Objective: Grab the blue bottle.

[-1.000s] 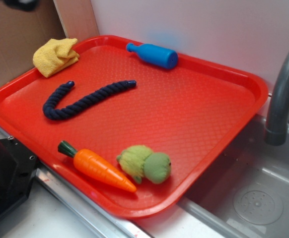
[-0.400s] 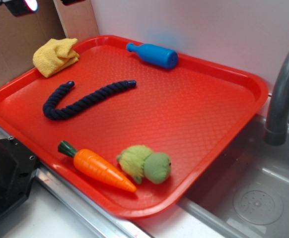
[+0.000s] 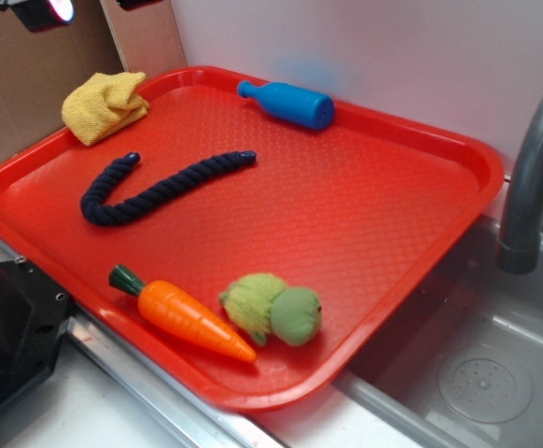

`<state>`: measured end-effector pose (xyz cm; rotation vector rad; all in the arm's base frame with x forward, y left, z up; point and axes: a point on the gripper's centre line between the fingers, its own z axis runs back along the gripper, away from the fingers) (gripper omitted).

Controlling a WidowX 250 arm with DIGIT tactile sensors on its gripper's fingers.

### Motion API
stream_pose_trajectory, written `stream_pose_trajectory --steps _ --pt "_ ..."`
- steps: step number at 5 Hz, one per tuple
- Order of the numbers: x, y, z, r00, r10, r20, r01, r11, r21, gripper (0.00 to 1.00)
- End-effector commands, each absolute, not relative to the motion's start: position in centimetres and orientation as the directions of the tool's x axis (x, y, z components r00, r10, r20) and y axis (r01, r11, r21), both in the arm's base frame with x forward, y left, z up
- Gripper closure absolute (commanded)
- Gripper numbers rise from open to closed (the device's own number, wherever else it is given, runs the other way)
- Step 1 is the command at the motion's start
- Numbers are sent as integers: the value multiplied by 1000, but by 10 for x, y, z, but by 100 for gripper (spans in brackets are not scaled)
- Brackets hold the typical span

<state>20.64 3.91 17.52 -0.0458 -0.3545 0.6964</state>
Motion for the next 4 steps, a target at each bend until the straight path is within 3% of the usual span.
stream_pose_trajectory --steps 1,4 --pt "267 56 149 621 610 493 -589 778 -221 0" --pt "323 54 113 674 552 491 -572 811 -127 0"
